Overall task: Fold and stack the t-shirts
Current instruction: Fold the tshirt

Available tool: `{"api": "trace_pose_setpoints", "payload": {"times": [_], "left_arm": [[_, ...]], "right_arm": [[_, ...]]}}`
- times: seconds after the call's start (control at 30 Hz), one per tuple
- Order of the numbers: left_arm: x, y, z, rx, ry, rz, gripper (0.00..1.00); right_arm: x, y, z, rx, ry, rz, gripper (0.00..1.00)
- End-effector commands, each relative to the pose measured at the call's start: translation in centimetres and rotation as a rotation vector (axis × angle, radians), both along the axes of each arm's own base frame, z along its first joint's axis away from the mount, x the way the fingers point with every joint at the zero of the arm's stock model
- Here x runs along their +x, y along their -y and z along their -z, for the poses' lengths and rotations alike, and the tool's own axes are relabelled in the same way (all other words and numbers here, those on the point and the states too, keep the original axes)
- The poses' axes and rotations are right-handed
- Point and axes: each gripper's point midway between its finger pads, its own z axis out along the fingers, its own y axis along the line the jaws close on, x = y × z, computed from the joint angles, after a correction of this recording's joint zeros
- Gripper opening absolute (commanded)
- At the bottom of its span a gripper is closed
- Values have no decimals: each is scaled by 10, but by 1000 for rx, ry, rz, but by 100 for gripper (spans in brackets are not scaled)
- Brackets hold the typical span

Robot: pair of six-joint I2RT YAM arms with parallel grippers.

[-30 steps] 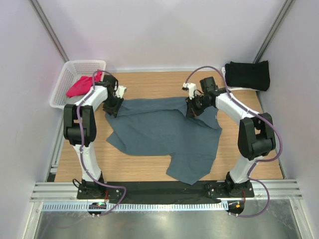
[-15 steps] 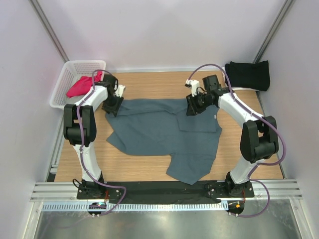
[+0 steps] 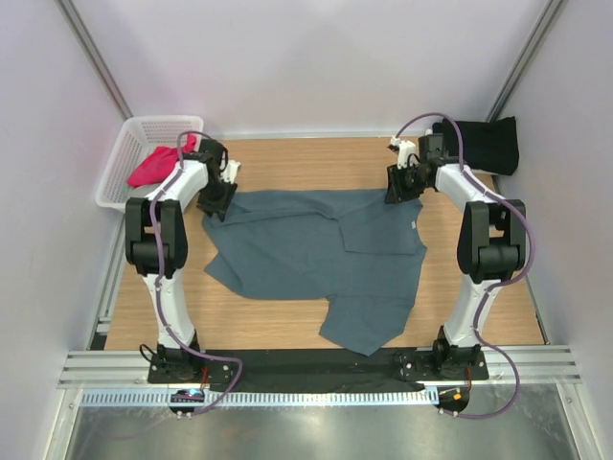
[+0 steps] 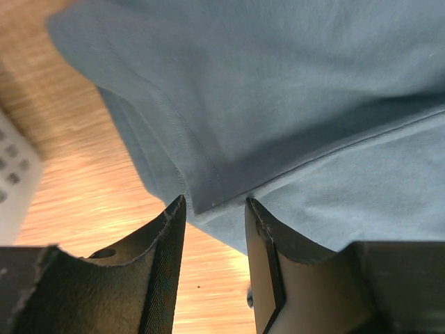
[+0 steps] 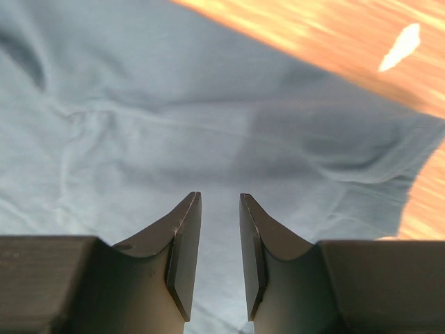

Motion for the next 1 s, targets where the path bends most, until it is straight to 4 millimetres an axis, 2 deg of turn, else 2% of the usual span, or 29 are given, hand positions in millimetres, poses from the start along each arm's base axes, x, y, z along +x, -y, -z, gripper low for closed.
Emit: {"api": "trace_pose_setpoints", "payload": {"times": [0.0,0.17,0.33,0.43,0.67,0.8,0.87,0.9,0.97], "left_arm": [[-2,2,1,-21,-31,-16,41],[-8,1,16,-17,-87,-25,39],[-8,0,19,-13,-95,-11,26],[-2,-8,22,32,-86,-22,27],[12,-10,31,53,-113,-30,30],[20,-10,33,54,-109,-37,30],[27,-9,31,50,-99,-37,30],[27,-9,35,51,-106,-35,30],[35,-8,33,52,-92,-37,30]], "right_arm": [[27,4,-20,-12,92,0,35],[40,13,-4,-22,82,21,35],[49,17,9,-45,72,24,35],[53,24,19,-72,56,48,35],[59,41,37,-129,25,116,35],[65,56,44,-174,21,163,35],[71,58,42,-181,32,171,35],[73,72,47,-183,24,198,35],[81,77,45,-195,38,212,35]]}}
